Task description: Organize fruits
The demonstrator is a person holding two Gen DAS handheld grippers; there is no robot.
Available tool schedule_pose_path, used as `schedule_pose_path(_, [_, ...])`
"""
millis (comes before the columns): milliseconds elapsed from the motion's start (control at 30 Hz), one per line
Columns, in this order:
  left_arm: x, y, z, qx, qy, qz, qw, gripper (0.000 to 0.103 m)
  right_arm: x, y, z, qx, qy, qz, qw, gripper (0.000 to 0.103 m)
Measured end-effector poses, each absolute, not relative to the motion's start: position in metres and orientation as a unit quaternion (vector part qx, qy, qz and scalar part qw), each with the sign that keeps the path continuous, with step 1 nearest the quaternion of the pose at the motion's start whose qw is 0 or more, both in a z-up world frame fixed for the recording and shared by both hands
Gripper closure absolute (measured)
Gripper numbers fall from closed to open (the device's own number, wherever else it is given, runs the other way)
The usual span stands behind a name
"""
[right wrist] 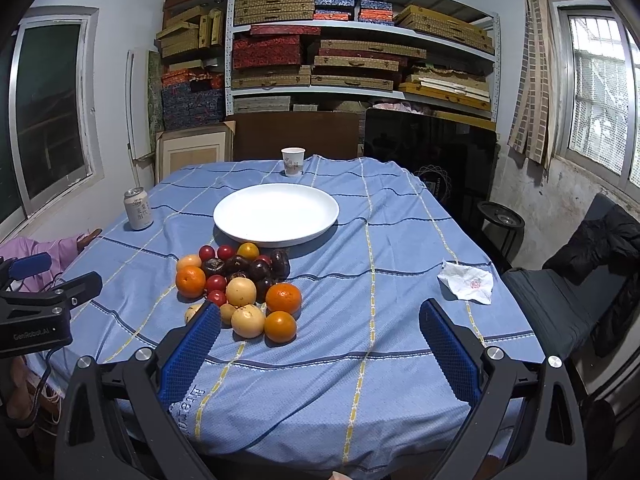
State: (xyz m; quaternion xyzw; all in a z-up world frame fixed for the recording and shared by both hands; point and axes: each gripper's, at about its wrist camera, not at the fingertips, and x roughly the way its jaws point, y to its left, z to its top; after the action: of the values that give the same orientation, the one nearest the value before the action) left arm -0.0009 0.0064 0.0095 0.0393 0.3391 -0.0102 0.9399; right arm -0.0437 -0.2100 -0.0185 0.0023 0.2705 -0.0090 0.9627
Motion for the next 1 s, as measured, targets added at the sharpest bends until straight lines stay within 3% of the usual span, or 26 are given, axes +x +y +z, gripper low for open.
schedule_pose_path(1000, [-0.008,0.001,-0.003,0.038,0.341,-0.008,0.939,0.004,-0.036,-0.213,-0.026,0.012,0.282,-0.012,0.959,0.004])
